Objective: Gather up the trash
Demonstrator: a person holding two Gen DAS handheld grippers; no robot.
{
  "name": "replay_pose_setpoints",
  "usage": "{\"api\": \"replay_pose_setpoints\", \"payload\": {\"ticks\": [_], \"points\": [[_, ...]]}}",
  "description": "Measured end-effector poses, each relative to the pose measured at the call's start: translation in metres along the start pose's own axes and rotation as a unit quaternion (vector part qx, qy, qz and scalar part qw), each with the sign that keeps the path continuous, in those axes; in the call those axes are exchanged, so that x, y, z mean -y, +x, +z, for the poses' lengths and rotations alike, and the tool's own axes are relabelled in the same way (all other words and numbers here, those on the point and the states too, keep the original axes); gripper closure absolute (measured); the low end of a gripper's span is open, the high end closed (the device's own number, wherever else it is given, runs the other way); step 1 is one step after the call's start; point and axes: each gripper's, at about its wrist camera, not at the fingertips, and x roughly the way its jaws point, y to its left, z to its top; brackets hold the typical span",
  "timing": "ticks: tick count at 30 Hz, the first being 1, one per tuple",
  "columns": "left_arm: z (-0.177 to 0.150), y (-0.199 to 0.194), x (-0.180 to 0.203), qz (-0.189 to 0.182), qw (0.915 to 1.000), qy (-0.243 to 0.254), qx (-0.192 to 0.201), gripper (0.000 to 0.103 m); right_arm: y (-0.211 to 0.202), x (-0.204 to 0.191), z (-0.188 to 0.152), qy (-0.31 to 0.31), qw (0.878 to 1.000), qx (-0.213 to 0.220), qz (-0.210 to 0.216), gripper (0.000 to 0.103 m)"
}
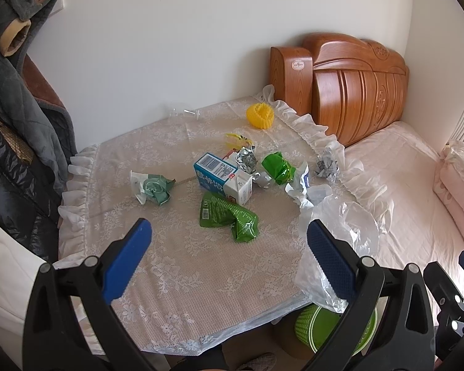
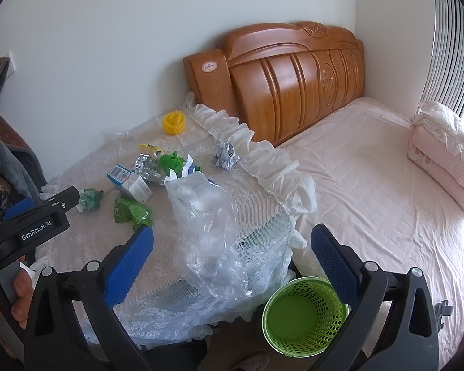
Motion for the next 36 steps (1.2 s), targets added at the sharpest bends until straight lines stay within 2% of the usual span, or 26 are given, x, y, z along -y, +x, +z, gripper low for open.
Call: {"api": "replay_pose_setpoints", "payload": {"ticks": [16, 24, 25, 28, 36], "points": [[-0.007, 0.002, 0.0, 0.001, 1.0, -0.002, 0.0, 0.006, 0.001, 0.0, -0.002, -0.002, 1.0, -0.001, 0.001, 0.002], [-0.021, 0.001, 0.005, 0.0, 1.0, -0.002, -0.001, 0.006, 0.001, -0.001, -0.002, -0.002, 1.0, -0.002, 0.0, 0.002], [-0.007, 0.001, -0.001, 0.0, 1.0, -0.003, -0.001, 0.006, 0.001, -0.001, -0.002, -0.002, 1.0, -0.002, 0.0, 0.002], [-0.006, 0.002, -0.001, 0.0, 1.0, -0.003, -0.001, 0.006, 0.001, 0.0, -0.002, -0.001, 1.0, -0.003, 0.0, 0.002], [-0.019, -0.001, 0.002, 0.0, 1.0, -0.003, -0.001, 0.006, 0.001, -0.001, -0.002, -0.002, 1.0, -0.003, 0.0, 0.002]]}}
